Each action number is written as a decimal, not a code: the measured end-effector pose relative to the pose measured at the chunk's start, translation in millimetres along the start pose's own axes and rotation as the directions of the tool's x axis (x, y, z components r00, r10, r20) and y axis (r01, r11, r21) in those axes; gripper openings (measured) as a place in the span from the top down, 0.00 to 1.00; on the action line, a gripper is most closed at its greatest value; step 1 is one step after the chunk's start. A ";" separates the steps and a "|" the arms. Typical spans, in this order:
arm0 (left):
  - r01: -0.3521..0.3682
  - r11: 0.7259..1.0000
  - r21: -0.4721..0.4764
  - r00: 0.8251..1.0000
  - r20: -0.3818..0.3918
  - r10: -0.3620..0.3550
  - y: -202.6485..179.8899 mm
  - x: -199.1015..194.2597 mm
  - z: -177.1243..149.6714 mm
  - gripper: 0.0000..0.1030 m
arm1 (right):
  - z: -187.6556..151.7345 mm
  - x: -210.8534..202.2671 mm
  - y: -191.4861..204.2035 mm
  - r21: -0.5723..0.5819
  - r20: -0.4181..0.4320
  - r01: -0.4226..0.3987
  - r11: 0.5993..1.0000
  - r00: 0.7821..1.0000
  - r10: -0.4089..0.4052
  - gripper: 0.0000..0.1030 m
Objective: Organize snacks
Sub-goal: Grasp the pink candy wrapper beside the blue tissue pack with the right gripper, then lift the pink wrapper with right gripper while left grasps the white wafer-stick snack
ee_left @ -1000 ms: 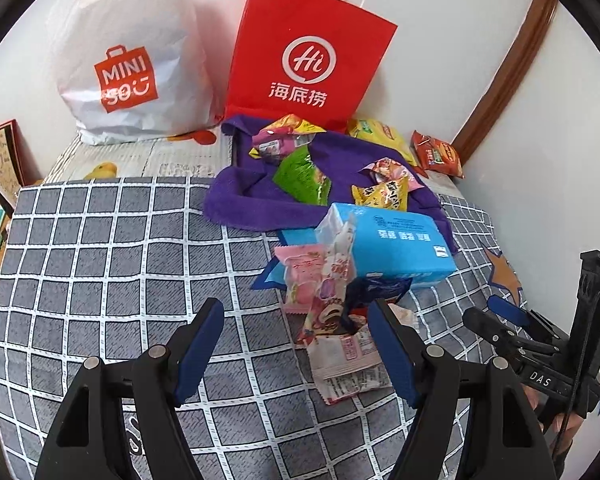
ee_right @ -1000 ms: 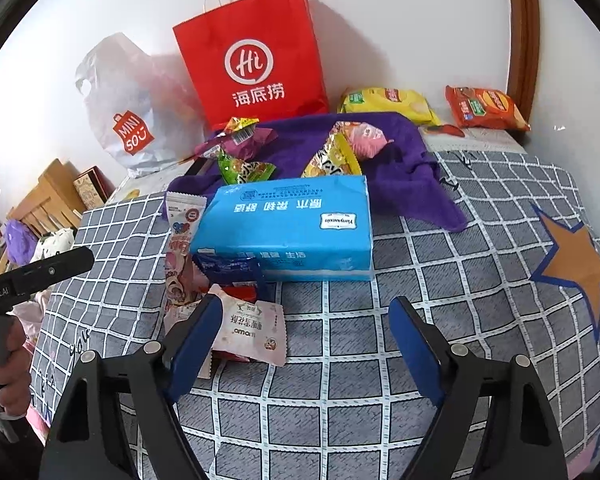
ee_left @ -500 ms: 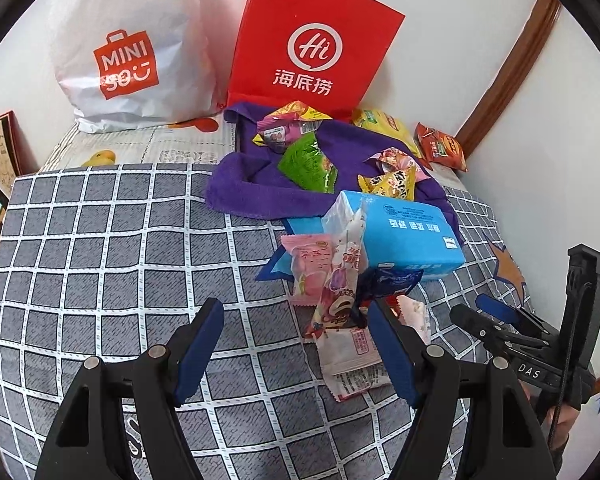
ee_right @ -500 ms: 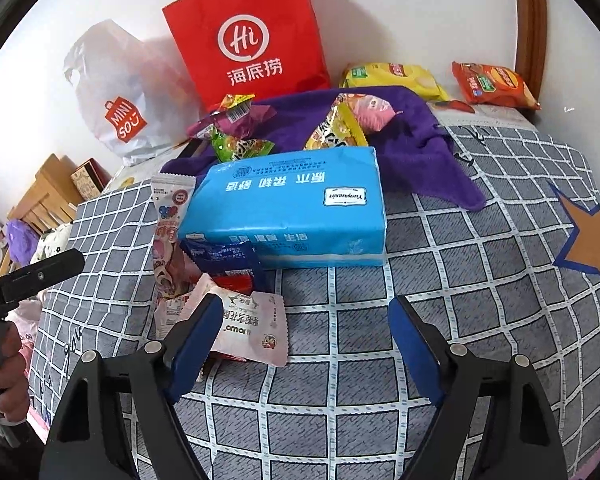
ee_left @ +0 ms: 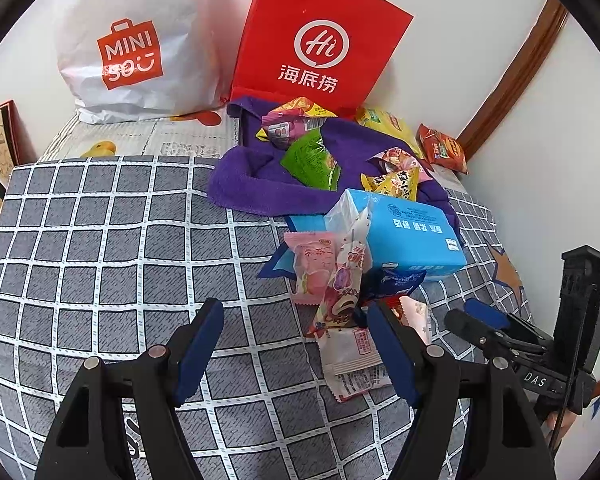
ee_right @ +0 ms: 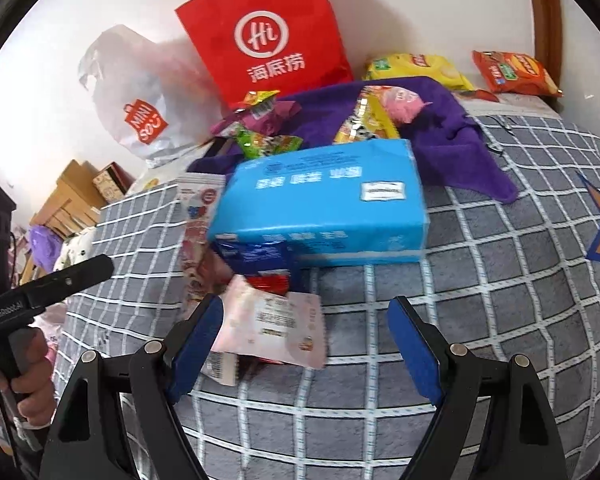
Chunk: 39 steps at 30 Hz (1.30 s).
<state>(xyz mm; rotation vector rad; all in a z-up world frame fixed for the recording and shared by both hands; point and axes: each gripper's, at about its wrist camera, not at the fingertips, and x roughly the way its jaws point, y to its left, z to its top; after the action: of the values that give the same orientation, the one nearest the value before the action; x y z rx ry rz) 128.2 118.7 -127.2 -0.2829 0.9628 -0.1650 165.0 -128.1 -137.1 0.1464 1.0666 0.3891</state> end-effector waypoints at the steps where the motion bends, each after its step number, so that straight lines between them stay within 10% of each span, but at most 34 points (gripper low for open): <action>1: 0.001 1.000 0.000 1.000 0.001 -0.001 0.0 -0.5 0.0 0.30 | -0.1 2.4 2.3 -0.002 -0.007 -0.004 1.000 1.000 0.004 0.18; 25: 0.019 1.000 0.009 1.000 -0.014 -0.019 -0.1 2.0 -4.7 0.30 | -15.8 39.1 14.3 -0.017 -0.114 0.010 1.000 0.993 -0.012 0.18; 39: 0.016 1.000 -0.005 1.000 -0.010 -0.016 4.4 -1.2 -5.1 0.30 | -17.3 27.9 17.0 -0.039 -0.078 -0.009 0.999 0.997 0.006 0.48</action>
<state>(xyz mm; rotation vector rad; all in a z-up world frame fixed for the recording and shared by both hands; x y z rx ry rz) 123.3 122.3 -130.3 -0.2942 0.9712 -0.1788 157.6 -103.1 -163.2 0.1005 1.1346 0.4249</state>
